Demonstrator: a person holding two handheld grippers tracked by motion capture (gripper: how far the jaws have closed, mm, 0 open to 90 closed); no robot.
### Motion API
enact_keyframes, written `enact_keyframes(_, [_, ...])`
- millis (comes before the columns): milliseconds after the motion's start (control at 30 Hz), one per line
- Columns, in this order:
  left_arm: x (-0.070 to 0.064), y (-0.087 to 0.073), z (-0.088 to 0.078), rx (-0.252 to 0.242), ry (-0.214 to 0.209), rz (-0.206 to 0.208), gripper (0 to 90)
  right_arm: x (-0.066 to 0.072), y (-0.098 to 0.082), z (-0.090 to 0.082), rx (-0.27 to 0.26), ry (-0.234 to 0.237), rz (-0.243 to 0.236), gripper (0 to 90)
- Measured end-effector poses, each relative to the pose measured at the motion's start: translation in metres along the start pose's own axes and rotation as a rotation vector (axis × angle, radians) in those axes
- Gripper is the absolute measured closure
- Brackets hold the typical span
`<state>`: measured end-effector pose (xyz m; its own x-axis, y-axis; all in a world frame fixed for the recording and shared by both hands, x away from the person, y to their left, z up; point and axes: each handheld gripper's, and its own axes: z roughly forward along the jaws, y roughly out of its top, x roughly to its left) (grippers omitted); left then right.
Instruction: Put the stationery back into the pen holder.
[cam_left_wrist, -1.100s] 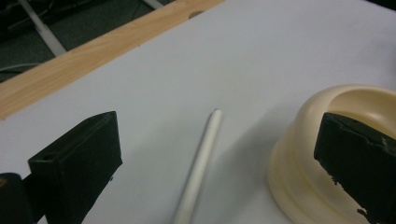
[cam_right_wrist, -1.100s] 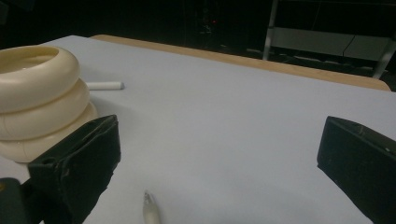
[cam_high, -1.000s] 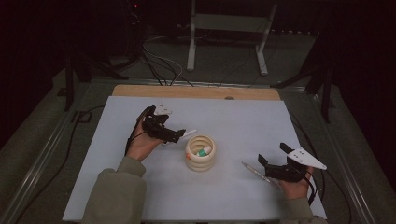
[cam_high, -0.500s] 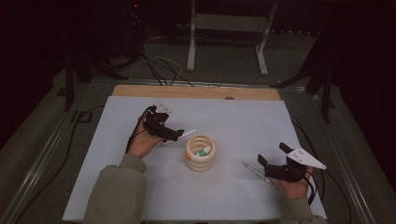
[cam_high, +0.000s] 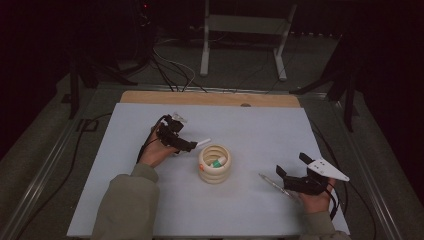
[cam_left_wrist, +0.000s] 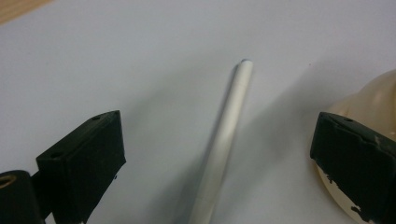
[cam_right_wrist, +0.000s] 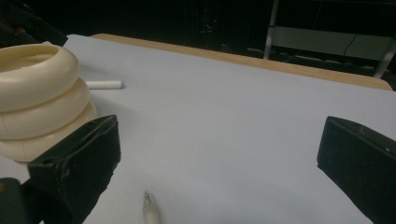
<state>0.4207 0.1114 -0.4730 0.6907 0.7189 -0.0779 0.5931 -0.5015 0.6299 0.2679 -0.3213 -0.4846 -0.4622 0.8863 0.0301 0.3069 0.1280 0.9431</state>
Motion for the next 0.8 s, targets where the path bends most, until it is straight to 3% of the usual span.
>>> enact_keyframes(333, [0.001, 0.002, 0.012, 0.048, -0.005, -0.005, 5.4, 0.0, 0.0, 0.0, 0.001, 0.0, -0.002, 0.0])
enact_keyframes(700, [-0.003, 0.004, 0.03, 0.163, -0.042, -0.005, 16.2, 0.0, 0.0, 0.001, 0.007, 0.003, -0.004, 0.0])
enact_keyframes(733, [-0.004, 0.004, 0.034, 0.2, -0.011, 0.006, 28.5, 0.0, 0.0, 0.001, 0.006, 0.004, -0.005, 0.0])
enact_keyframes(767, [-0.004, 0.004, 0.034, 0.2, -0.011, 0.006, 41.6, 0.0, 0.0, 0.001, 0.006, 0.004, -0.005, 0.0])
enact_keyframes(800, [-0.004, 0.003, 0.036, 0.218, -0.009, 0.007, 41.6, 0.0, 0.0, 0.001, 0.007, 0.004, -0.005, 0.0])
